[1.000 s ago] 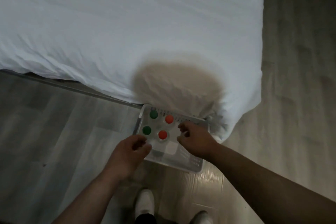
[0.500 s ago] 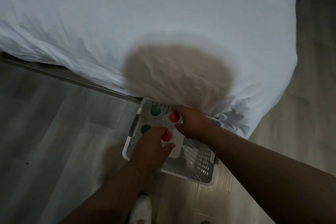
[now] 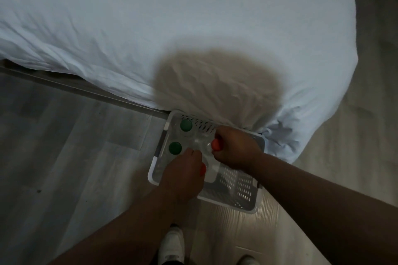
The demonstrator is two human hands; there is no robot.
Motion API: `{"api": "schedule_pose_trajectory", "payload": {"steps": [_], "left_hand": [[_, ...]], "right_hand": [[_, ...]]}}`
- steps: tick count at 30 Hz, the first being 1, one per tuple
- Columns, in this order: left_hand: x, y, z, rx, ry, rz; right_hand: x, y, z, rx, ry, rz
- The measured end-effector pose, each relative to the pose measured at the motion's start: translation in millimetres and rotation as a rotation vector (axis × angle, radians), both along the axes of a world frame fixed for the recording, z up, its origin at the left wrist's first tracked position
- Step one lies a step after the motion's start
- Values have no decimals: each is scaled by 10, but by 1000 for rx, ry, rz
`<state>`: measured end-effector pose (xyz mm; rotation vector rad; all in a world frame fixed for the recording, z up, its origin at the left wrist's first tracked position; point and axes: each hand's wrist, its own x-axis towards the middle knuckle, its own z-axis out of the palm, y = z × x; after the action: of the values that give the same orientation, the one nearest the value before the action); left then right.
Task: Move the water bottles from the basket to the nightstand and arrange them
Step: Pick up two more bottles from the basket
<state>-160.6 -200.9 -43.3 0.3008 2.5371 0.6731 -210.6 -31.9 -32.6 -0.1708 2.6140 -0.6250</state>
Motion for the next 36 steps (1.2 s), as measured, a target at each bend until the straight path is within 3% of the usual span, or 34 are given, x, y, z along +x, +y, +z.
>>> {"api": "schedule_pose_trajectory", "payload": {"steps": [8, 24, 31, 36], "left_hand": [[273, -127, 750, 87, -20, 224], [1330, -319, 3862, 195, 276, 516], [1810, -341, 4921, 425, 327, 975], [2097, -476, 5507, 447, 446, 994]], "right_hand": [[349, 281, 784, -107, 41, -130], [1249, 578, 3888, -233, 149, -151], [1669, 473, 4850, -357, 233, -152], [1870, 286, 5414, -531, 199, -107]]}}
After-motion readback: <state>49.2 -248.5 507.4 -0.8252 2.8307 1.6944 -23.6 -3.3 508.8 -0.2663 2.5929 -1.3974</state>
